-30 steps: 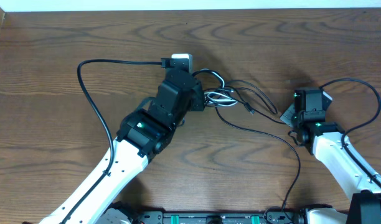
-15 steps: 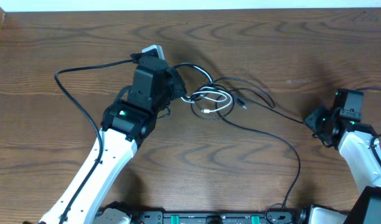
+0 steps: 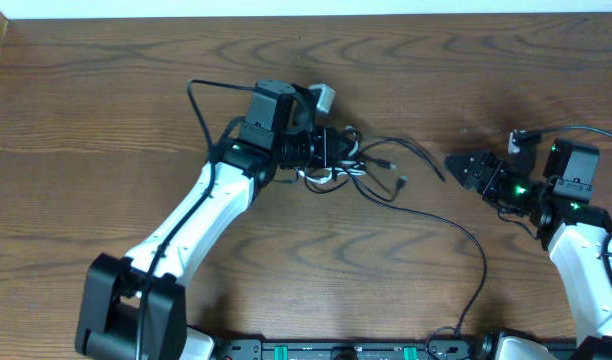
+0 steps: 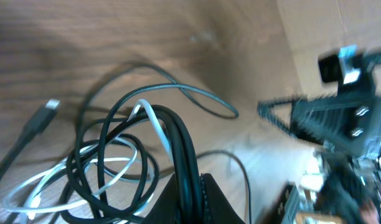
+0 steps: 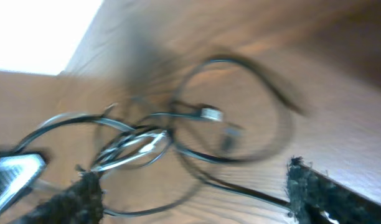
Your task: Untangle cables
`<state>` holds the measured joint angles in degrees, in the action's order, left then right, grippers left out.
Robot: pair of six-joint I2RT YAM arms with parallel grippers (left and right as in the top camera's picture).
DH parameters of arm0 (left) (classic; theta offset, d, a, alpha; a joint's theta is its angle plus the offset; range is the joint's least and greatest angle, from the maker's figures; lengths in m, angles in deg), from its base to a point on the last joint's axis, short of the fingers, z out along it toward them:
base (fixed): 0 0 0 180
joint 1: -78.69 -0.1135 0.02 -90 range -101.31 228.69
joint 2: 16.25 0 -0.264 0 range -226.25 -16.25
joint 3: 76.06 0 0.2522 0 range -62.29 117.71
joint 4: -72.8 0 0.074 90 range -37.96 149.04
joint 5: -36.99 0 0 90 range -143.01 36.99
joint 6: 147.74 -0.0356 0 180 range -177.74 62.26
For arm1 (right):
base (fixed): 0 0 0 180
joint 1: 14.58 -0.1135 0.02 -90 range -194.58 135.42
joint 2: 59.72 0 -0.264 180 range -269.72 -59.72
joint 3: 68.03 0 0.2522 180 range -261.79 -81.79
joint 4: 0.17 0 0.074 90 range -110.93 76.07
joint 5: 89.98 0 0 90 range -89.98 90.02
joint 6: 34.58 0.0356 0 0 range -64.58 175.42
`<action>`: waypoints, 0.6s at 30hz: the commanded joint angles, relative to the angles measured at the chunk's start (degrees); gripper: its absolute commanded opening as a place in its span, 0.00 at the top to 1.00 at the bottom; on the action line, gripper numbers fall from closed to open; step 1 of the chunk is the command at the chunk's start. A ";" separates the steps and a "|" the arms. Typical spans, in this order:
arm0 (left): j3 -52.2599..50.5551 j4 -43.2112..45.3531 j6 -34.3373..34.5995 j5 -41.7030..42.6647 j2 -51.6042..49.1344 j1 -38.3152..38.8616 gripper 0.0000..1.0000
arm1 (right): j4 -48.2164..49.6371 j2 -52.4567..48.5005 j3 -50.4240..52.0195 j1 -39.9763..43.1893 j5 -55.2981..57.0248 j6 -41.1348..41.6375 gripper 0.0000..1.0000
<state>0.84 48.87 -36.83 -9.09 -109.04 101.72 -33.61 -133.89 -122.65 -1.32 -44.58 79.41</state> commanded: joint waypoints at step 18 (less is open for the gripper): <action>0.85 2.80 -2.80 4.79 2.80 -0.35 0.92 | -0.04 0.55 -1.07 -7.34 21.68 -4.76 0.01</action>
<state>0.84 51.51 -39.76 -2.62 -109.48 101.65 -33.59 -133.89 -122.69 -8.49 -33.26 75.71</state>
